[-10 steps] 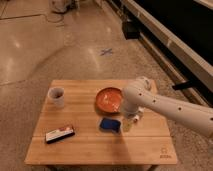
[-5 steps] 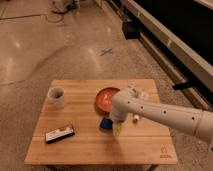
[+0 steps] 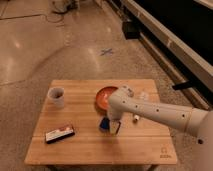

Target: Wipe the white sponge on the table

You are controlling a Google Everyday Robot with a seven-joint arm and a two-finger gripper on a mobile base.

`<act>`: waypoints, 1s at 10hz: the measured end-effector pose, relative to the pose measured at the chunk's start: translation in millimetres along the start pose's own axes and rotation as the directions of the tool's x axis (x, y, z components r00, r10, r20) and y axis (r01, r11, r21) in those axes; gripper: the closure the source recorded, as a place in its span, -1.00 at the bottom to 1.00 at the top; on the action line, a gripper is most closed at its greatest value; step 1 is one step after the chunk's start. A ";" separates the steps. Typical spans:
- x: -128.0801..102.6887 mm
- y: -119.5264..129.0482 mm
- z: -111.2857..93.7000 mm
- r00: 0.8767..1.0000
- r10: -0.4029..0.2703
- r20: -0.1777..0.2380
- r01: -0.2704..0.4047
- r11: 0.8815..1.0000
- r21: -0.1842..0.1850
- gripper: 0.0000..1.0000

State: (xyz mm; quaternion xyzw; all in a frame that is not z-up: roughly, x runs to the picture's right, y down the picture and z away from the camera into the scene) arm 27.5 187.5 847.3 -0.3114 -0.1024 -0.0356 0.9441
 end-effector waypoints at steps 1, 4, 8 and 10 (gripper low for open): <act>1.6 -2.0 0.5 1.000 -0.001 -0.006 0.001 1.000 0.003 0.01; 10.2 0.0 0.5 1.000 -0.004 -0.026 0.004 1.000 -0.005 0.62; 44.8 6.8 -8.3 0.995 -0.014 -0.095 0.011 0.999 -0.031 1.00; 61.5 17.6 -12.8 0.990 -0.045 -0.134 0.039 0.998 -0.044 1.00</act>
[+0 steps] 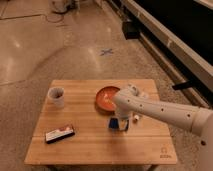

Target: Wipe the white sponge on the table

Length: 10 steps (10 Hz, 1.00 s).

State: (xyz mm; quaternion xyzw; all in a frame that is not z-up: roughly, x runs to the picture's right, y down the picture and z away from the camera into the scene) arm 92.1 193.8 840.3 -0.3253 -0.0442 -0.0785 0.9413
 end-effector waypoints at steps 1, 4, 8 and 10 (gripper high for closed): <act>10.2 12.7 0.4 0.999 -0.026 -0.028 0.026 1.000 -0.005 1.00; 17.6 40.6 2.0 0.996 -0.076 -0.054 0.076 0.997 -0.013 1.00; -3.8 85.1 -3.9 0.989 -0.147 -0.021 0.146 0.988 -0.041 1.00; -19.4 98.9 -4.1 0.983 -0.185 -0.001 0.185 0.981 -0.054 1.00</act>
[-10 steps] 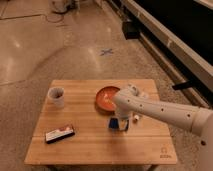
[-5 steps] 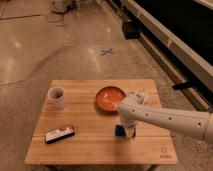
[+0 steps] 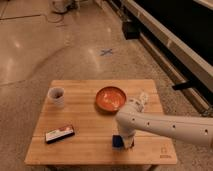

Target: Wipe the white sponge on the table

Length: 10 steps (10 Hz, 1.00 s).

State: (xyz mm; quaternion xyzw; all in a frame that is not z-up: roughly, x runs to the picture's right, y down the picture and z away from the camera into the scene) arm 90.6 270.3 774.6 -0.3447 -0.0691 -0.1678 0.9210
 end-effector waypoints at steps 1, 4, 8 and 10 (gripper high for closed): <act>-11.3 4.1 1.9 1.000 -0.026 0.007 0.026 1.000 -0.008 1.00; -49.3 3.7 6.1 0.995 -0.098 0.033 0.098 0.995 -0.018 1.00; -89.3 -15.5 3.3 0.986 -0.150 0.071 0.151 0.989 -0.001 1.00; -101.3 -26.4 2.2 0.983 -0.169 0.077 0.169 0.986 0.010 1.00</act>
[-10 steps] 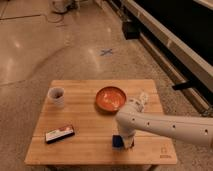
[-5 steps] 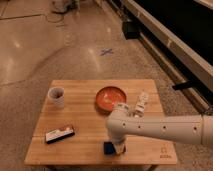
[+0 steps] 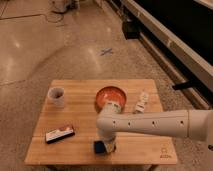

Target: Wipe the white sponge on the table

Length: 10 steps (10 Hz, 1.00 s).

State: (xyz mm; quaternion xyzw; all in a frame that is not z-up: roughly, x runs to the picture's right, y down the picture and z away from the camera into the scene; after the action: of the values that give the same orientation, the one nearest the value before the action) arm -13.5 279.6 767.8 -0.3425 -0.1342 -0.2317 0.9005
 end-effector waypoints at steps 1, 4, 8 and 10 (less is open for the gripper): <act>-4.2 -7.5 0.5 1.000 -0.011 0.000 0.011 1.000 0.005 1.00; -11.9 -31.6 3.5 0.999 -0.038 -0.013 0.038 0.999 0.021 1.00; -9.6 -64.1 2.0 0.999 -0.028 -0.031 0.029 0.999 0.046 1.00; -2.8 -75.8 0.2 0.999 -0.010 -0.041 0.012 0.998 0.054 1.00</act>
State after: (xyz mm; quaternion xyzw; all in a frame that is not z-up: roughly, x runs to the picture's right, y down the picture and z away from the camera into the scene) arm -54.5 230.7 808.9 -0.3125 -0.1238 -0.2398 0.9108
